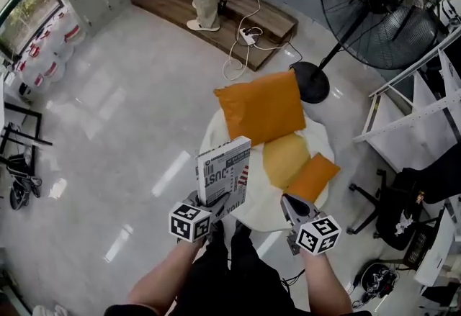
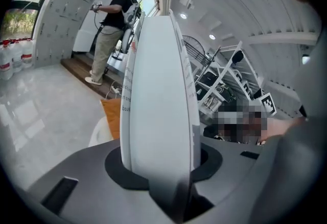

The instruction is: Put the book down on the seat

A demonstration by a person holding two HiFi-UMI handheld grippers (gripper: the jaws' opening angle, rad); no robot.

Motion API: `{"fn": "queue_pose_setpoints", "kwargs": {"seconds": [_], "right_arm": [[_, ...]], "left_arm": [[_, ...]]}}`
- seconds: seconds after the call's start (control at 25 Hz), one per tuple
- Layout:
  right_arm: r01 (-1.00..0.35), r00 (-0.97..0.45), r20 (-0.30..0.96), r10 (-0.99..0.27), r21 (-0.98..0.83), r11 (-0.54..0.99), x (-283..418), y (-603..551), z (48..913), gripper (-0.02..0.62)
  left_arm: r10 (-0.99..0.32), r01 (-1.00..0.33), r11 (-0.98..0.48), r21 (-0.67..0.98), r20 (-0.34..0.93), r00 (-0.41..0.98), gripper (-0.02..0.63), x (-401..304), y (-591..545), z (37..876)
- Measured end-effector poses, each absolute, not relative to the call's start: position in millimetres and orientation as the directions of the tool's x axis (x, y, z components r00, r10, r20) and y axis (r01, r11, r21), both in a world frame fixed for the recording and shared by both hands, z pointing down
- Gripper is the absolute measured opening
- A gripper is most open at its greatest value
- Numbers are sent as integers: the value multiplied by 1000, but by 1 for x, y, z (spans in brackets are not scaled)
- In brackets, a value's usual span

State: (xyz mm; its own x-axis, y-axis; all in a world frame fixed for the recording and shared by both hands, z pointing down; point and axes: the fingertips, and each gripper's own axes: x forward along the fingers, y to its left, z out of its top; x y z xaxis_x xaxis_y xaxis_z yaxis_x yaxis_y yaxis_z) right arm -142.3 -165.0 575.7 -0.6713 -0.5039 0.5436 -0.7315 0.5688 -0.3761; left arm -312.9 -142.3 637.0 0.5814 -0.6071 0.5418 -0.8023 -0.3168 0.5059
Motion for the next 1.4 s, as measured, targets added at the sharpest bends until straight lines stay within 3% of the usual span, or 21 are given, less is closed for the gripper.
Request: {"fn": "queue_pose_setpoints", "kwargs": {"seconds": [0.44,0.64,0.88,1.4], "right_arm": [[-741,-654,612,-445,-398,541,-122,-221,712,10],[-731,-666,624,-409,-433,528,-117,-233,767,11],[-725,-673,641,-368,-474,500,-112,-229,831,11],[-734,-660,688,-302,-505,454,-101,-183,921,11]], "left_arm": [[-470,-765,-334,551,606,642,155,-250,-200,784],[-446,-762,-275,587,624,642,155,-236,-218,860],[-400,-762,-180,622,661,634,156,-226,-223,941],[-204,-729,-171,663,700,684,158,-194,-217,1066]]}}
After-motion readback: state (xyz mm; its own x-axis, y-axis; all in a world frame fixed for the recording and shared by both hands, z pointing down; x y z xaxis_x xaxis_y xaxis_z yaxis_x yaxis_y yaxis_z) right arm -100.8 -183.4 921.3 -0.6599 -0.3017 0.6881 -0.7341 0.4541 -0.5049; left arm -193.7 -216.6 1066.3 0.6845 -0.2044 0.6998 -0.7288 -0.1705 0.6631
